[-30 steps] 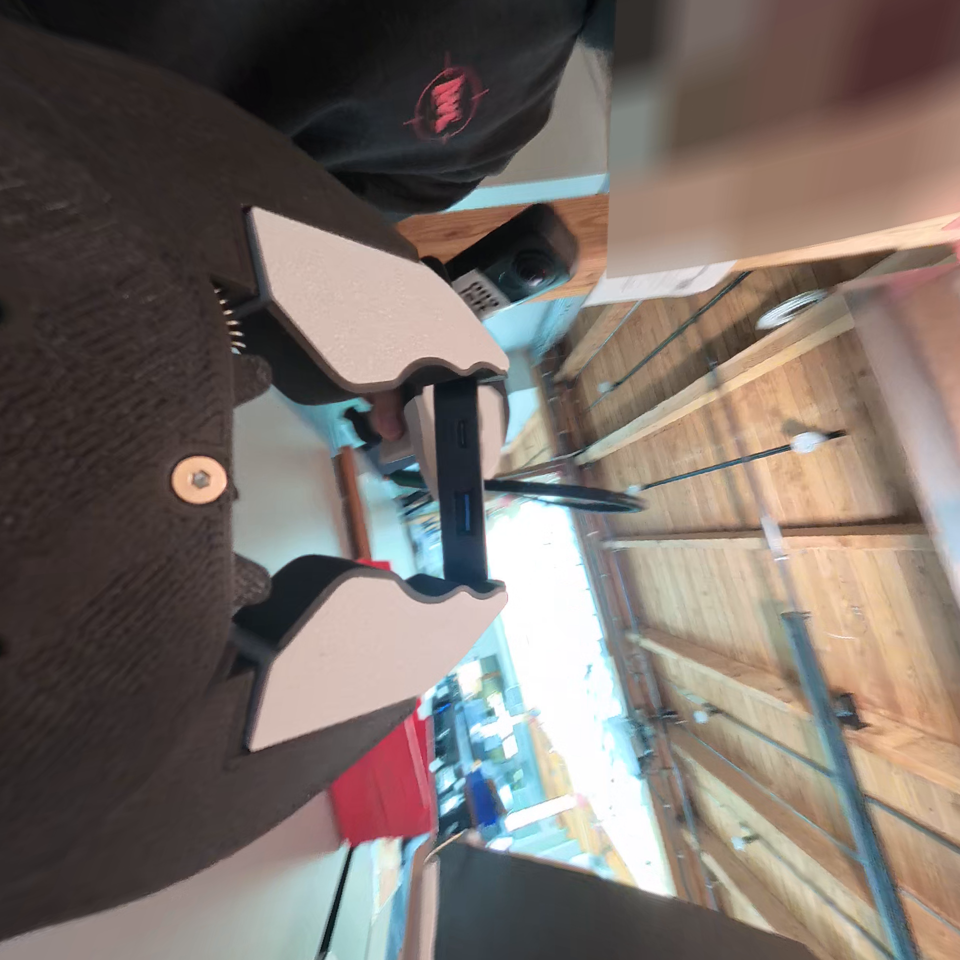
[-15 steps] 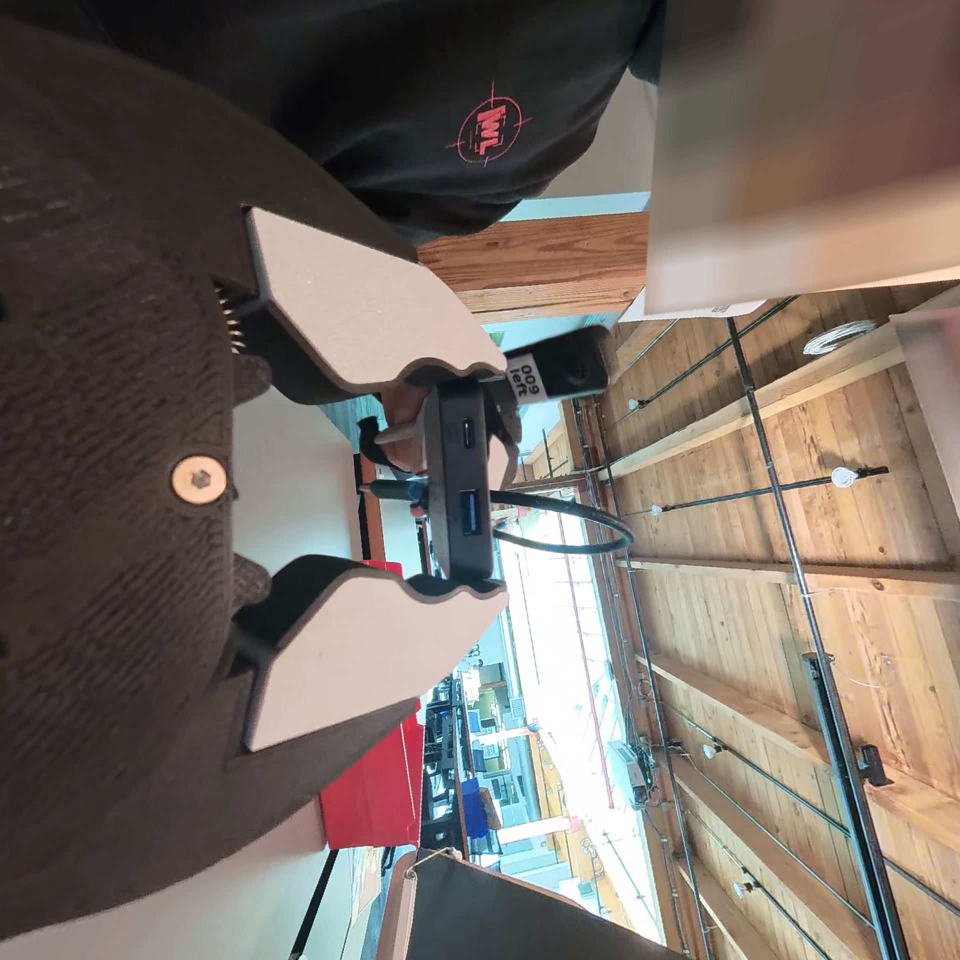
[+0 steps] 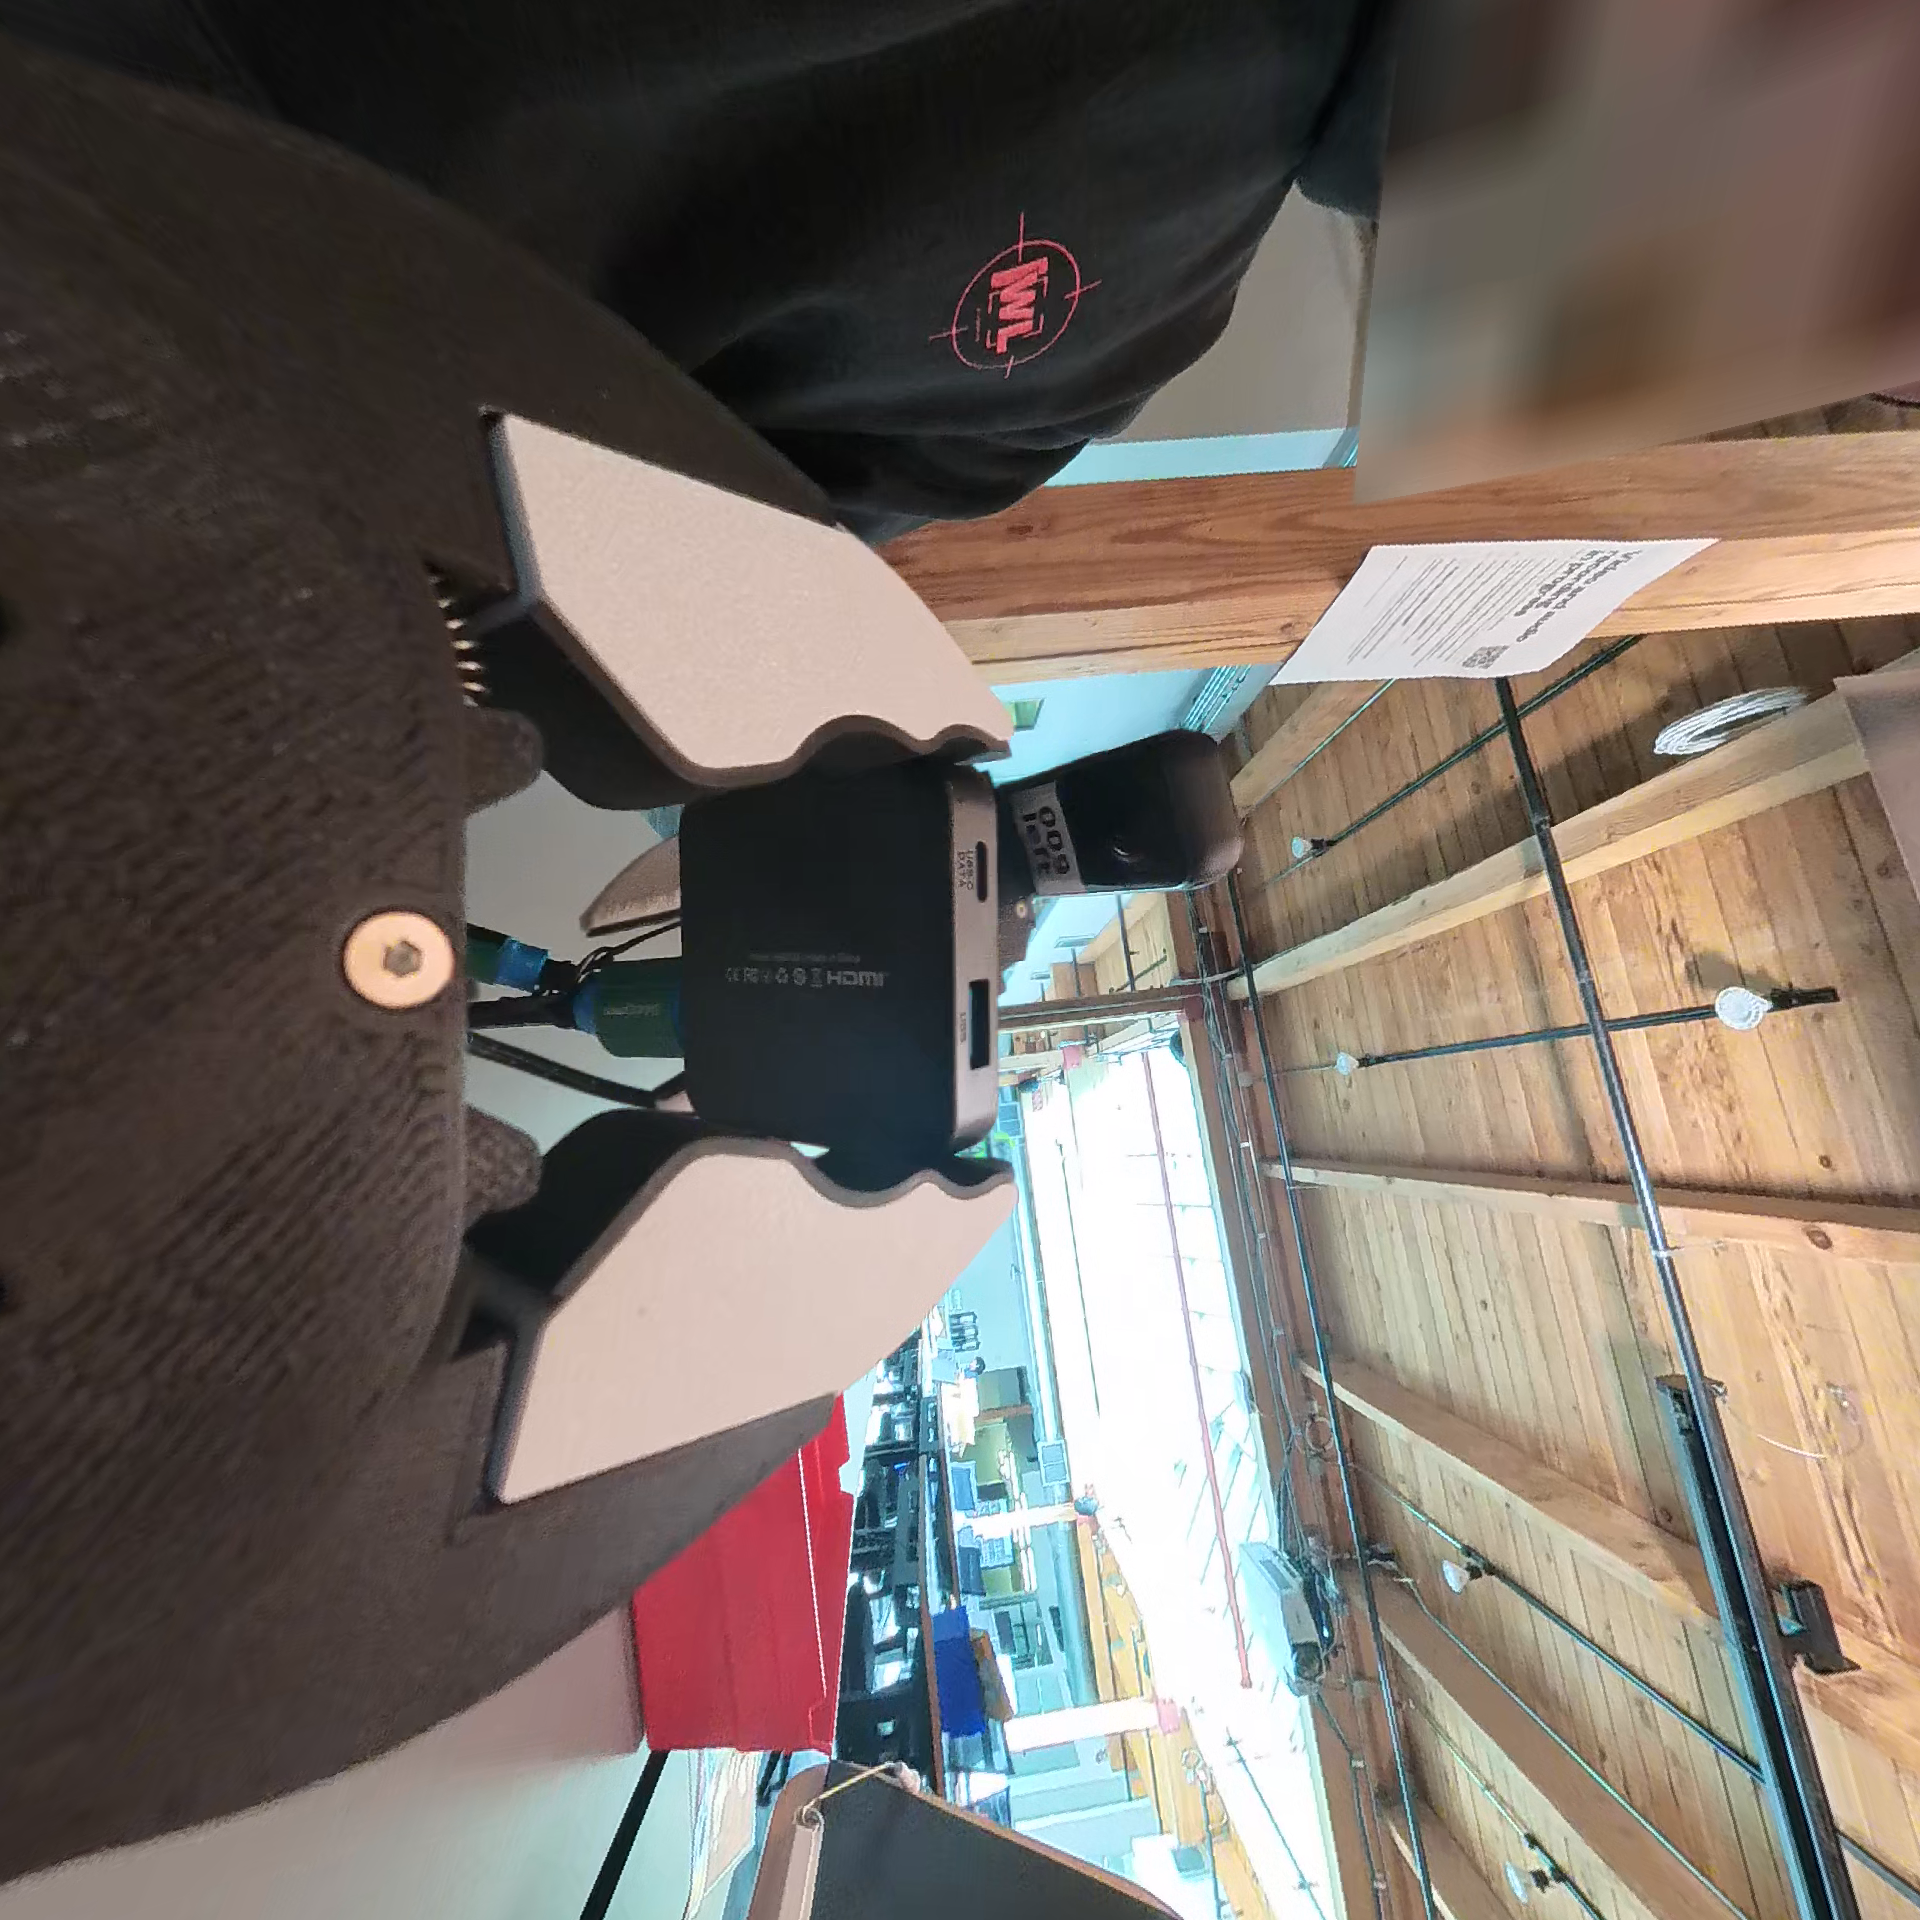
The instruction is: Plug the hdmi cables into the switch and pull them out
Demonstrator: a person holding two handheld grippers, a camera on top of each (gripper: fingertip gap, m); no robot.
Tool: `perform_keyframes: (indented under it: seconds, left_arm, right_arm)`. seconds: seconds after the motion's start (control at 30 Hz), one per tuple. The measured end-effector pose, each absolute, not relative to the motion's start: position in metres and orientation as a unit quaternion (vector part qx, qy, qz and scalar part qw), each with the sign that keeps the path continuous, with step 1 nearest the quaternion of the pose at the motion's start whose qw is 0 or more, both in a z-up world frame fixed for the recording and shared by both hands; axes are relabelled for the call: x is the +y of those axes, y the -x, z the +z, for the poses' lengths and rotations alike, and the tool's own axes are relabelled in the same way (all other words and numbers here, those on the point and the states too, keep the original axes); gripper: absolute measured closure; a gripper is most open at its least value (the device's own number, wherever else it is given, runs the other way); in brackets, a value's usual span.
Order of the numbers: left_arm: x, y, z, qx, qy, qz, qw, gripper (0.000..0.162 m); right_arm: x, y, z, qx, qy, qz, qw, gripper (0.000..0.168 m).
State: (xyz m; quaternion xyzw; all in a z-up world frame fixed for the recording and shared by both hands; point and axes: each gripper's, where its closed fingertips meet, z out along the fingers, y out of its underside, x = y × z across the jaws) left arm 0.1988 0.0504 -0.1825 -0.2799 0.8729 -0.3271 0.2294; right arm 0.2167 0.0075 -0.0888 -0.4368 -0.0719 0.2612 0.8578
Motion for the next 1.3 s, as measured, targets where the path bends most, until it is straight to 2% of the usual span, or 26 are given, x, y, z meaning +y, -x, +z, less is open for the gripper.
perform_keyframes:
  seconds: [0.13,0.2,0.3,0.43,0.5,0.53,0.83,1.3]
  left_arm:
    - [0.030,-0.201,-0.198,0.851,0.314,-0.381,0.176,0.124]
    - [0.024,-0.206,-0.203,0.839,0.315,-0.405,0.180,0.124]
    - [0.021,-0.212,-0.199,0.822,0.296,-0.441,0.206,0.141]
    - [0.035,-0.214,-0.191,0.817,0.307,-0.444,0.204,0.148]
    - [0.044,-0.210,-0.187,0.833,0.296,-0.423,0.197,0.143]
    - [0.050,-0.209,-0.185,0.845,0.290,-0.401,0.201,0.148]
    - [0.077,-0.200,-0.173,0.905,0.254,-0.284,0.191,0.148]
    - [0.088,-0.195,-0.169,0.922,0.234,-0.258,0.171,0.148]
  right_arm:
    - [0.008,-0.216,-0.089,-0.073,0.437,0.266,0.856,0.095]
    - [0.010,-0.213,-0.090,-0.076,0.444,0.263,0.853,0.095]
    - [0.009,-0.215,-0.090,-0.075,0.445,0.260,0.854,0.095]
    - [0.009,-0.215,-0.096,-0.090,0.486,0.225,0.840,0.095]
    - [0.011,-0.211,-0.100,-0.103,0.515,0.206,0.826,0.096]
    - [0.013,-0.209,-0.103,-0.109,0.532,0.193,0.817,0.096]
    - [0.024,-0.200,-0.124,-0.145,0.606,0.121,0.772,0.096]
    - [0.033,-0.194,-0.138,-0.160,0.653,0.095,0.734,0.096]
